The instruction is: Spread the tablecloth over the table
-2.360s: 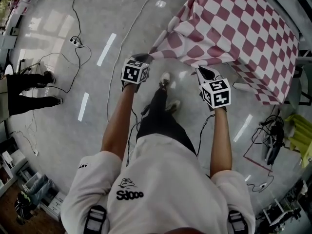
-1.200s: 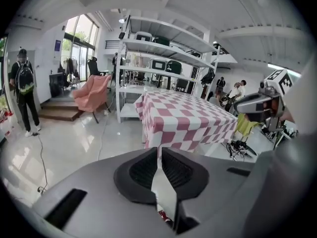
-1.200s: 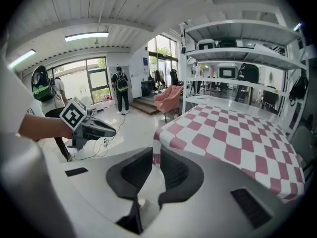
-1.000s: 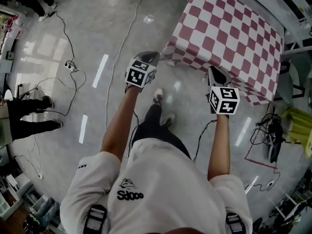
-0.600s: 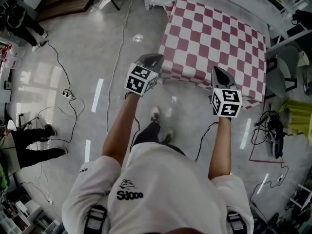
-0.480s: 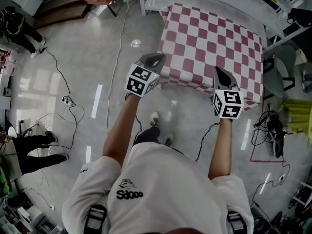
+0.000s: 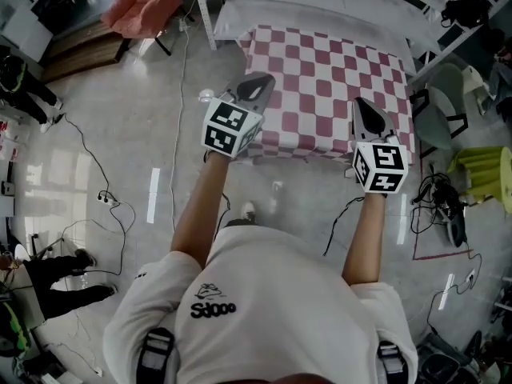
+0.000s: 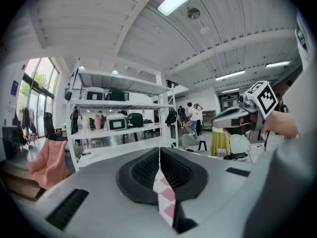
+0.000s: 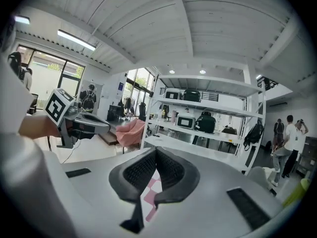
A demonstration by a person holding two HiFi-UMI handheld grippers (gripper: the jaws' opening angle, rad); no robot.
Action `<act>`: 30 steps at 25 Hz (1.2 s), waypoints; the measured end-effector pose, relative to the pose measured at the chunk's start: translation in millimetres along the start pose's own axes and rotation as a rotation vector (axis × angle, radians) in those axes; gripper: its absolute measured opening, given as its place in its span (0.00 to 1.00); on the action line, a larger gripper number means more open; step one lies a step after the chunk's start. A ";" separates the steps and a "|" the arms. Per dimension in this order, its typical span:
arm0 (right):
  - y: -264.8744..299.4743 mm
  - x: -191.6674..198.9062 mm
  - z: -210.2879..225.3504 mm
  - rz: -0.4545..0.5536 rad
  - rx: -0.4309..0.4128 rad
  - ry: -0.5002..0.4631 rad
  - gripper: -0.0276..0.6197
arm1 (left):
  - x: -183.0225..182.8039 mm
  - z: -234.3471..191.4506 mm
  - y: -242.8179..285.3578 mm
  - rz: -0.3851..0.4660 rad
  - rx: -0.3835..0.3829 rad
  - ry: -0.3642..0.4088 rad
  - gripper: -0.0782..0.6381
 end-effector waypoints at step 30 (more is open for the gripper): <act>-12.7 -43.5 -7.2 0.067 -0.023 -0.033 0.08 | -57.5 18.4 -8.9 0.097 0.028 0.093 0.16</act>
Point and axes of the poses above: the fingertips, and each gripper's own axes: y forward along the fingers, z to its right, x out of its underside, the point moved 7 cm from there along -y, backward along the fingers, and after that the axes turned 7 degrees about z, right-handed, at the moved point
